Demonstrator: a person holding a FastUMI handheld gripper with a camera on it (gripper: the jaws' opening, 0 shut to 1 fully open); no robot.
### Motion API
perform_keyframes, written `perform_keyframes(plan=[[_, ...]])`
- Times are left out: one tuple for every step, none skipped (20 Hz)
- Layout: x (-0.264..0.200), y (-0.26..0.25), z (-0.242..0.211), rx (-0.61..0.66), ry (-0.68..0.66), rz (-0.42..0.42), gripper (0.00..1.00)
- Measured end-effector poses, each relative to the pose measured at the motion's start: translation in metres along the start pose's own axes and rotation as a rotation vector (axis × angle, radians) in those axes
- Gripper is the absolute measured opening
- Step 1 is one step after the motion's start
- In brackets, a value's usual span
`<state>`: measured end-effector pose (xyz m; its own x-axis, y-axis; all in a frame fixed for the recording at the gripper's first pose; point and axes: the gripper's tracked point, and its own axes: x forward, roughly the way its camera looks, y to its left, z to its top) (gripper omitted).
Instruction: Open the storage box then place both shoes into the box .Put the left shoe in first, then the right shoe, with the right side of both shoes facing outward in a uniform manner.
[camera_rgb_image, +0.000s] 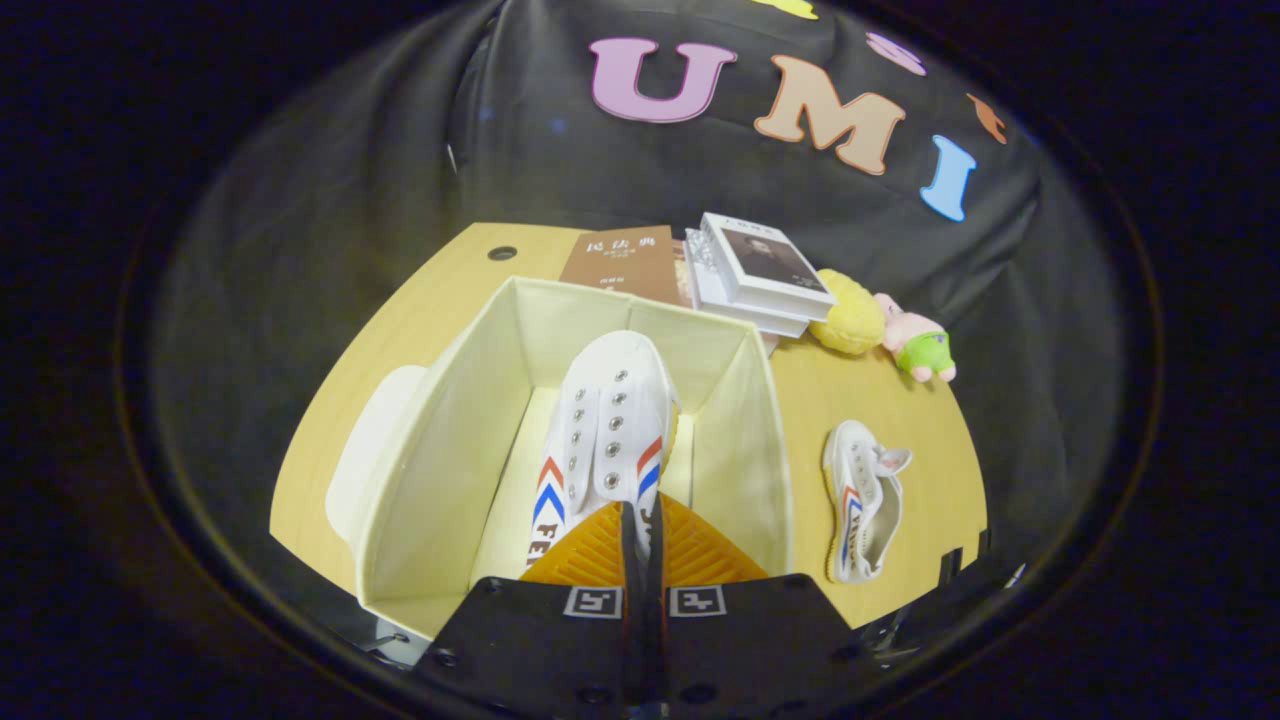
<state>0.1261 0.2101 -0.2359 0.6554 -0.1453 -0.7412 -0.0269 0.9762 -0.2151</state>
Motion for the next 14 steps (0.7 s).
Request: perform_keyframes(plan=[[0.008,0.006,-0.003,0.000,0.021,0.014,0.03],[0.014,0.013,-0.006,0.002,0.042,0.030,0.03],[0.021,0.019,-0.010,-0.001,0.065,0.047,0.03],[0.027,0.024,-0.013,-0.006,0.086,0.061,0.03],[0.033,0.025,-0.013,-0.014,0.105,0.072,0.03],[0.037,0.028,-0.016,-0.022,0.123,0.080,0.03],[0.042,0.031,-0.019,-0.031,0.138,0.087,0.03],[0.046,0.033,-0.022,-0.042,0.149,0.086,0.04],[0.048,0.030,-0.024,-0.056,0.157,0.074,0.04],[0.049,0.030,-0.024,-0.057,0.158,0.067,0.04],[0.049,0.031,-0.024,-0.047,0.156,0.065,0.04],[0.048,0.032,-0.024,-0.033,0.157,0.068,0.04],[0.048,0.035,-0.025,-0.018,0.162,0.074,0.05],[0.045,0.039,-0.025,-0.004,0.167,0.089,0.06]])
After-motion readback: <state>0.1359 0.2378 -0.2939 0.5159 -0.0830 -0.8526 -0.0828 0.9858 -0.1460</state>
